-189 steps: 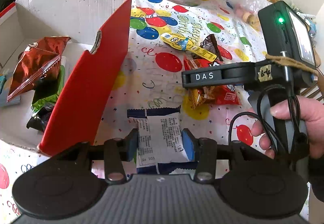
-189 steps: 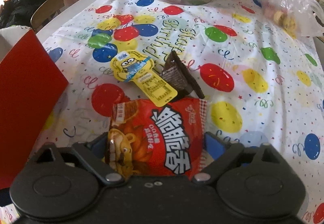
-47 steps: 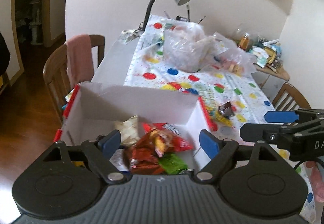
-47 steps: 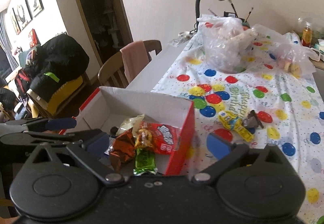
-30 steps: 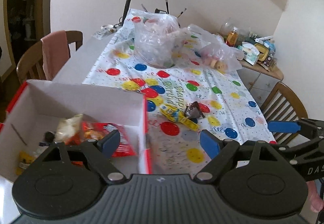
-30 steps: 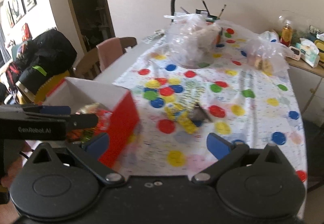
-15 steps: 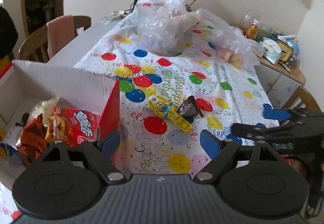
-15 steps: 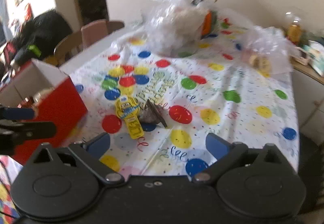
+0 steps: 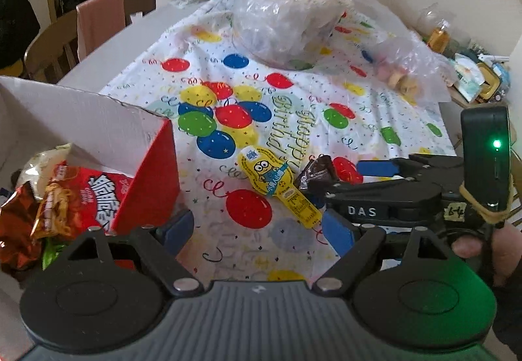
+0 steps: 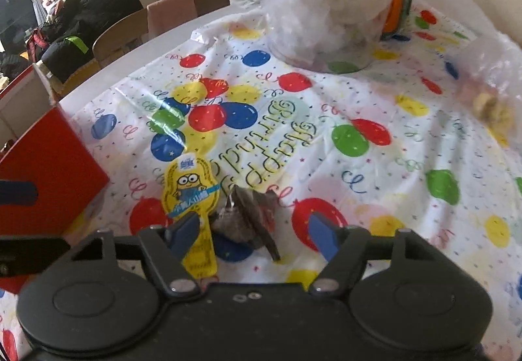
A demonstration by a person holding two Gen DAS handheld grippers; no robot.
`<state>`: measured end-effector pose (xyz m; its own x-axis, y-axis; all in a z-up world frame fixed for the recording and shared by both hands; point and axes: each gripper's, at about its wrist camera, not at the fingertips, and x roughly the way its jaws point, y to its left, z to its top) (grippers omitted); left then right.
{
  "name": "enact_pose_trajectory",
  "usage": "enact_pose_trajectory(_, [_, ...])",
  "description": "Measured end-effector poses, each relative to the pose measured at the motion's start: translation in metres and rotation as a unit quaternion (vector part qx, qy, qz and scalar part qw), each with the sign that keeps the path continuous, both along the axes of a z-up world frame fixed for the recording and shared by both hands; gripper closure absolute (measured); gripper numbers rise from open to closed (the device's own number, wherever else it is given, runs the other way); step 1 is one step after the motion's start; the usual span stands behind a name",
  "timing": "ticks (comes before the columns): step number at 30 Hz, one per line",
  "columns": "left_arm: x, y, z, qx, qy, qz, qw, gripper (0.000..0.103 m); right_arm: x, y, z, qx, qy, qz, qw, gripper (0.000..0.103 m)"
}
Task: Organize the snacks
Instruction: 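Grasp the yellow Minion snack with the left tool while the right tool grasps the dark chocolate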
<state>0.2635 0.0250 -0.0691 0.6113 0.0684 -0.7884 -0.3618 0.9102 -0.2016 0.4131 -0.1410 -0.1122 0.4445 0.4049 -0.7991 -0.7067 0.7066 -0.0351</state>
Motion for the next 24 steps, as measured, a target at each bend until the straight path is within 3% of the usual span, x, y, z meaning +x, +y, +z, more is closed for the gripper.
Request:
enact_pose_trajectory(10, [0.048,0.005,-0.010,-0.011,0.038,-0.020,0.9990,0.018,0.013,0.003,-0.017,0.009,0.027,0.035,0.999,0.066])
enact_pose_trajectory(14, [0.062,0.004,-0.011,-0.015,0.048,-0.018,0.9986,0.018,0.015,-0.004,-0.015,0.028,0.032,0.030,0.999,0.074])
enact_pose_trajectory(19, [0.083,0.006,-0.011,-0.044,0.066,-0.001,0.9968,0.019,0.017,-0.021,-0.009,0.042,0.028,0.005,0.999,0.075])
enact_pose_trajectory(24, [0.108,0.007,-0.024,-0.043,0.095,0.014,0.9945,0.021,0.014,-0.051,0.002,0.064,0.029,-0.023,0.997,0.075])
